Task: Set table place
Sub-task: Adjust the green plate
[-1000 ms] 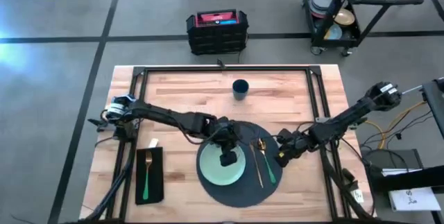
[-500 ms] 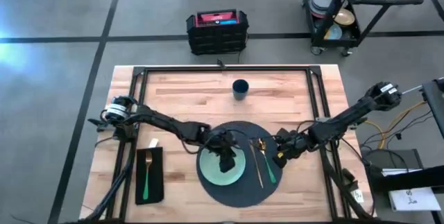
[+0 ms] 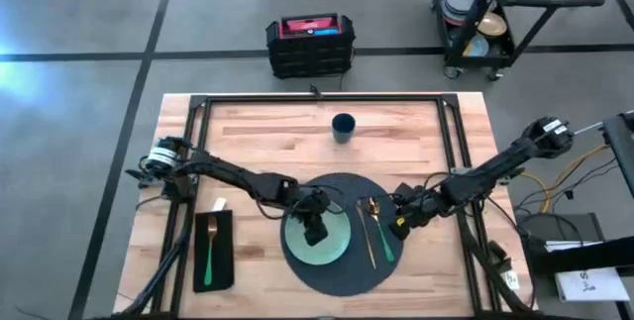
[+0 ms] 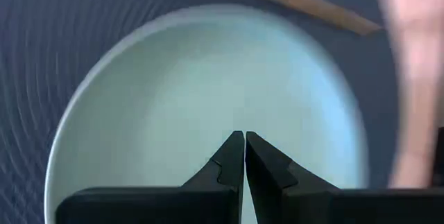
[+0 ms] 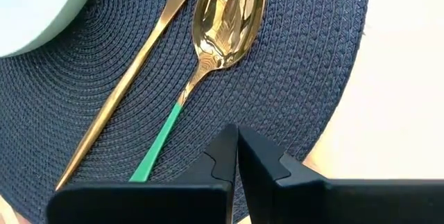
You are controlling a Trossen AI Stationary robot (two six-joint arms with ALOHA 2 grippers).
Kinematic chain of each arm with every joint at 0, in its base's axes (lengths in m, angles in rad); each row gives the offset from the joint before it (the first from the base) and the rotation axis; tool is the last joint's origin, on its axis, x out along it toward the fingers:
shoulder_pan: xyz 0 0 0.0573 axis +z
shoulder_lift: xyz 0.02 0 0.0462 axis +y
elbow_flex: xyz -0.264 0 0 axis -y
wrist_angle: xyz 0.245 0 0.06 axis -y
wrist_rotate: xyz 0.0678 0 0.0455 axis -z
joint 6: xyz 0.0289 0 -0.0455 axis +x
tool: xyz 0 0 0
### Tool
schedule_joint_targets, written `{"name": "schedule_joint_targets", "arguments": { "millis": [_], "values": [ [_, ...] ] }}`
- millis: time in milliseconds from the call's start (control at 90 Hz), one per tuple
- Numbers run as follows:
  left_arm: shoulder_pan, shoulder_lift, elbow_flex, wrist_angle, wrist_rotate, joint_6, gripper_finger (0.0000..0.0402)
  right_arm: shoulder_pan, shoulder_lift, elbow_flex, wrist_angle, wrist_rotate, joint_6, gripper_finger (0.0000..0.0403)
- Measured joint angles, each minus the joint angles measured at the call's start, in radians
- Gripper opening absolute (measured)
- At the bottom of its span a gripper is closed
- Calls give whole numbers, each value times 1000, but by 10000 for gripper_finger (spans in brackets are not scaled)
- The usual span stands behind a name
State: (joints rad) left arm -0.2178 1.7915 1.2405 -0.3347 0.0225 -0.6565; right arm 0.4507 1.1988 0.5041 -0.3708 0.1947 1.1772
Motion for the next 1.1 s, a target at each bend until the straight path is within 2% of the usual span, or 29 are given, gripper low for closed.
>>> {"name": "schedule_joint_targets", "arguments": {
  "millis": [67, 233, 389, 611, 800, 967, 1100],
  "values": [
    [-20, -38, 6, -56, -32, -21, 0, 0, 0, 0, -4, 0, 0, 0],
    [-92, -101, -4, -335, -81, -183, 0, 0, 0, 0, -34, 2, 0, 0],
    [-130, -122, -30, -416, -94, -252, 0, 0, 0, -1, -43, 16, -13, 0],
    [-126, -108, -95, -410, -103, -277, 0, 0, 0, -1, -44, 15, -25, 0],
    [-126, -108, -136, -404, -60, -296, 0, 0, 0, -1, -46, 8, -21, 0],
    [-126, -108, -176, -321, -11, -296, 0, 0, 0, -1, -47, 8, -19, 0],
    [-126, -108, -178, -274, -12, -296, 0, 0, 0, -1, -47, 8, -19, 0]
  ]
}}
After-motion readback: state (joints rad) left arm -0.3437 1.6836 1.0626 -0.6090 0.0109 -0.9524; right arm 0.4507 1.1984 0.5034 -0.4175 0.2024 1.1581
